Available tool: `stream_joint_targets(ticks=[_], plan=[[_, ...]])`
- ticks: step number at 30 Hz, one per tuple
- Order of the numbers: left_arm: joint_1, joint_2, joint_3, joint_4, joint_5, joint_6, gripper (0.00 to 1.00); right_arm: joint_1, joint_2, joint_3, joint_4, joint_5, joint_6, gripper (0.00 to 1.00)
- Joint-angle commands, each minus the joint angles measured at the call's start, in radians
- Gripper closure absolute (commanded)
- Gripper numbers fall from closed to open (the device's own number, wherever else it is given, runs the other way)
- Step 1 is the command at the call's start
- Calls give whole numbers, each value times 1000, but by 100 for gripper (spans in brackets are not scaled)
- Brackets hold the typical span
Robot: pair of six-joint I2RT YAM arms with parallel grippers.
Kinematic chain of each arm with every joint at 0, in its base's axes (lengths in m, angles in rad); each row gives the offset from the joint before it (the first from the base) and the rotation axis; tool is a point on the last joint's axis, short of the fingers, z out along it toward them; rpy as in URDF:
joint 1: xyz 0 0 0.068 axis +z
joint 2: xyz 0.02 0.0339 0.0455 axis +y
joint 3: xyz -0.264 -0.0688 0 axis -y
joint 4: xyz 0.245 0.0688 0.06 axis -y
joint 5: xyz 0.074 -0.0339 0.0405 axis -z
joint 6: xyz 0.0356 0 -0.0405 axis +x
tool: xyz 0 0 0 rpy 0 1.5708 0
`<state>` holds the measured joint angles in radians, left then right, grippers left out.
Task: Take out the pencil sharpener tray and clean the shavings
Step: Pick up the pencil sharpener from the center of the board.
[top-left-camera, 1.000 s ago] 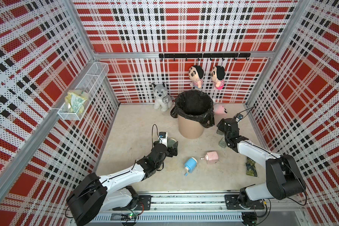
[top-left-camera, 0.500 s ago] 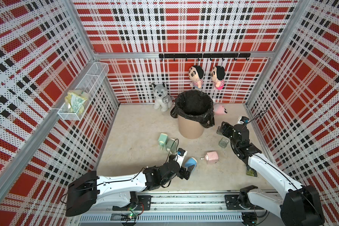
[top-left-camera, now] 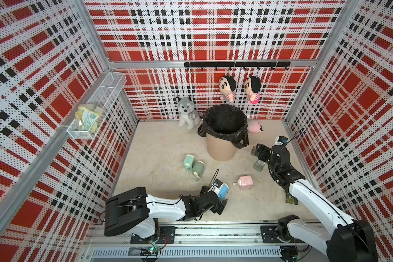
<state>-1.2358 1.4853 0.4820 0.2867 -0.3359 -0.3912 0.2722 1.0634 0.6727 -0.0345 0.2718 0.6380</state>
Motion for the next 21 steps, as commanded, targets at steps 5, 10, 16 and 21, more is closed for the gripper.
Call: stream_joint_targets(ticks=[5, 10, 16, 21], plan=[[19, 99, -3, 165, 43, 47, 0, 6, -35, 50, -61, 16, -42, 13], [45, 143, 0, 235, 70, 62, 2, 5, -38, 58, -79, 27, -55, 14], [81, 162, -10, 271, 83, 69, 9, 5, -28, 65, -82, 23, -60, 14], [101, 166, -20, 294, 103, 69, 13, 5, -20, 60, -76, 27, -61, 14]])
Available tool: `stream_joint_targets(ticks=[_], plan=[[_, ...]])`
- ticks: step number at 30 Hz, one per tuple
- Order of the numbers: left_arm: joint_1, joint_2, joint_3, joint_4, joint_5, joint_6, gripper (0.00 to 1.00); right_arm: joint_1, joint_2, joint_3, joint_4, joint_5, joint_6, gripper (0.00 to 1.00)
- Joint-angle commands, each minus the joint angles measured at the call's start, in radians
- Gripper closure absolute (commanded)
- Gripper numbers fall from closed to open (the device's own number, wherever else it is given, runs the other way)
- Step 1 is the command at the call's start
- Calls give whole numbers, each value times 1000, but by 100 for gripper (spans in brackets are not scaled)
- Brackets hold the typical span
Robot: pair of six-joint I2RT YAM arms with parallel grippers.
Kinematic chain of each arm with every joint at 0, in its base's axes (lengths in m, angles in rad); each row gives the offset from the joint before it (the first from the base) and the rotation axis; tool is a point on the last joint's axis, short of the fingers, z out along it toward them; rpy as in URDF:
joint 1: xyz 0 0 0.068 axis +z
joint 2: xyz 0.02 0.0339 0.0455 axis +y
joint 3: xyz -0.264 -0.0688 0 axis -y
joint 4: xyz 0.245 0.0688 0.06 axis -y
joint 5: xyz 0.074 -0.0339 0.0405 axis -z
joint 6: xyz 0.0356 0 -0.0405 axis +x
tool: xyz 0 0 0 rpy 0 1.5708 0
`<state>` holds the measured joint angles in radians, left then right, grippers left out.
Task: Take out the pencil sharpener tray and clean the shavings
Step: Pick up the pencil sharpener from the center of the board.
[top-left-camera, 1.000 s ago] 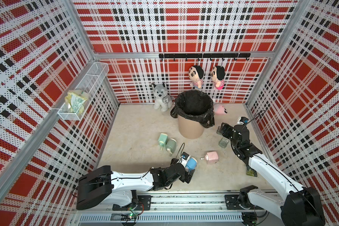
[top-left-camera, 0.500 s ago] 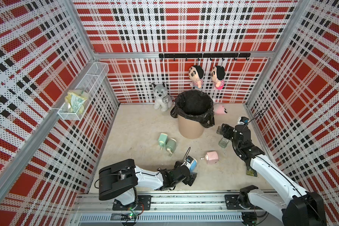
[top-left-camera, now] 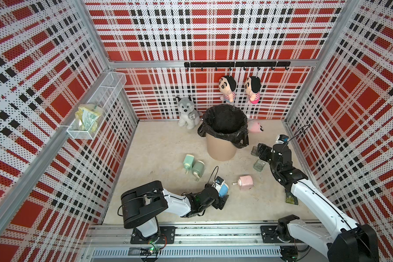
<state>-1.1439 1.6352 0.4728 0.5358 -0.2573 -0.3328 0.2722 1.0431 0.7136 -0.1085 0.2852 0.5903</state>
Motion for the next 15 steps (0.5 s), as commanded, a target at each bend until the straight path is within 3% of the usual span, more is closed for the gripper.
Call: stream_joint_targets(ticks=[1, 12, 15], plan=[[9, 23, -8, 47, 27, 11, 15, 5, 2, 17, 0, 13, -13, 14], [9, 64, -5, 52, 37, 5, 23, 5, 12, 21, 9, 16, -14, 15], [10, 56, -7, 52, 37, 6, 31, 5, 15, 23, 10, 16, -14, 15]])
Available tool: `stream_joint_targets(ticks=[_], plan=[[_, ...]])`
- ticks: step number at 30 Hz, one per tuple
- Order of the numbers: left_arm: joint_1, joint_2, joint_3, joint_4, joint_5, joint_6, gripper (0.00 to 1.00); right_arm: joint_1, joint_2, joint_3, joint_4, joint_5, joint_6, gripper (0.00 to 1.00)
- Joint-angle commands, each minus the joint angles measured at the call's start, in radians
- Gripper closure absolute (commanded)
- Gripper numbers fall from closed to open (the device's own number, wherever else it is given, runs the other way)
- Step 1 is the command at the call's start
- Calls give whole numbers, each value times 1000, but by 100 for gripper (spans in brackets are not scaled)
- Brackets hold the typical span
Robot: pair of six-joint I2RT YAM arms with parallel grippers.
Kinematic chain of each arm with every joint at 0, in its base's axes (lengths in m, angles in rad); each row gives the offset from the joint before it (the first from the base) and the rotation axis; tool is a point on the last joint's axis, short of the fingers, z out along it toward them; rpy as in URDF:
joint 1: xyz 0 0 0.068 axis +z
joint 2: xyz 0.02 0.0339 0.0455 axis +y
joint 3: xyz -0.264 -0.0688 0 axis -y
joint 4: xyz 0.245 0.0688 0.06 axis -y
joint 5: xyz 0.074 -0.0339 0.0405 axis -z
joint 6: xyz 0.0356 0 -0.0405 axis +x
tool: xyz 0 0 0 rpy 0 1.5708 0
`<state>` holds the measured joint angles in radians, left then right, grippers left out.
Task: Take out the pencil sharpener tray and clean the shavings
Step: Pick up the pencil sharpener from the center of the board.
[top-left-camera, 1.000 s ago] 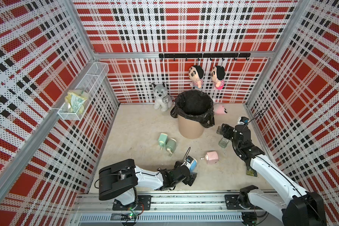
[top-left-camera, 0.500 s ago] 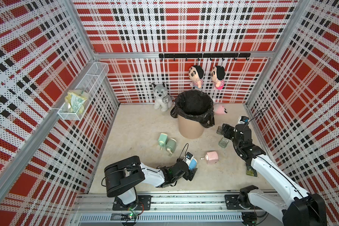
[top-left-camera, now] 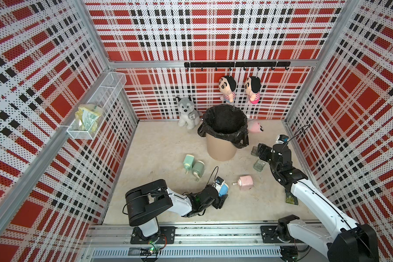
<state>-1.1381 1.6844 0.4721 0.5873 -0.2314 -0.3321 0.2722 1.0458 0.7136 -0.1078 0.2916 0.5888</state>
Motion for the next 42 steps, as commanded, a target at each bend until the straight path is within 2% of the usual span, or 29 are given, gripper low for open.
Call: stream_joint_targets(ticks=[1, 5, 9, 14, 18, 24, 29, 36, 40, 42], plan=[[3, 3, -3, 0, 13, 3, 35, 5, 11, 24, 9, 8, -14, 16], [-4, -43, 13, -52, 3, 4, 42, 5, 9, 26, 12, -1, -15, 16], [-14, -141, 84, -199, -25, 24, 43, 5, -5, 36, 11, -20, -3, 16], [-21, -278, 254, -477, -53, 73, 43, 6, -30, 75, 2, -79, 7, 17], [-5, -341, 412, -667, -30, 108, 43, 5, -33, 138, 3, -216, -11, 17], [63, -406, 623, -842, 83, 154, 45, 5, 13, 250, 55, -505, -66, 17], [178, -448, 732, -927, 243, 173, 45, -4, 78, 318, 165, -847, -57, 16], [302, -451, 827, -1063, 435, 212, 49, -96, 126, 251, 514, -1276, 144, 16], [355, -452, 873, -1119, 567, 234, 49, -107, 141, 232, 617, -1415, 208, 14], [375, -448, 897, -1137, 617, 241, 49, -105, 158, 217, 727, -1464, 288, 13]])
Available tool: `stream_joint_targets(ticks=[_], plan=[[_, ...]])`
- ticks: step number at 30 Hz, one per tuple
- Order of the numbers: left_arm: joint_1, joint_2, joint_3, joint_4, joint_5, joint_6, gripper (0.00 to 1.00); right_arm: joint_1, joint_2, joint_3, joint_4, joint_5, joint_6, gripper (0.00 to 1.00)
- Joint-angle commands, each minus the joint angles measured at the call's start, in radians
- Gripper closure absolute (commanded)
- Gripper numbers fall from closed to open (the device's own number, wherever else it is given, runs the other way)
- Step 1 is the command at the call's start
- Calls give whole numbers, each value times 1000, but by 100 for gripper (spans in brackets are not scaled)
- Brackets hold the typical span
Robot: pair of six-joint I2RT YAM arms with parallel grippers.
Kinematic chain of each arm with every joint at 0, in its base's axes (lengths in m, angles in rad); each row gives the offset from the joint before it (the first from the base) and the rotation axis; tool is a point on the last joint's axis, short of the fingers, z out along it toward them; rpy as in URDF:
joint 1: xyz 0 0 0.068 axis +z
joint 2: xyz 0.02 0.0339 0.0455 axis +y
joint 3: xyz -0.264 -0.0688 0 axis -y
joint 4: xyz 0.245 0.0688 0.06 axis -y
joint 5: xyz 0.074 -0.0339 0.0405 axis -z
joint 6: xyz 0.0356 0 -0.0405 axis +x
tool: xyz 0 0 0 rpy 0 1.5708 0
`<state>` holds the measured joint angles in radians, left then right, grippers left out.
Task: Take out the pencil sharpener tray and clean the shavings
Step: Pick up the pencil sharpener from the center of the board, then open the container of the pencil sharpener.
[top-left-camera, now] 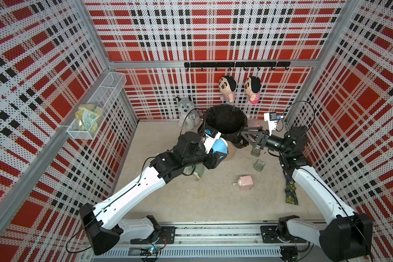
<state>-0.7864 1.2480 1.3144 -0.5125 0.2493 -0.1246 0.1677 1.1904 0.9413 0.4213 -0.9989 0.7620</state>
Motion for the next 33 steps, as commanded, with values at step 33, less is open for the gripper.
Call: stream_joint_targets(ticks=[33], plan=[[145, 17, 223, -185, 393, 83, 47, 279, 170, 60, 397, -266, 189, 24]])
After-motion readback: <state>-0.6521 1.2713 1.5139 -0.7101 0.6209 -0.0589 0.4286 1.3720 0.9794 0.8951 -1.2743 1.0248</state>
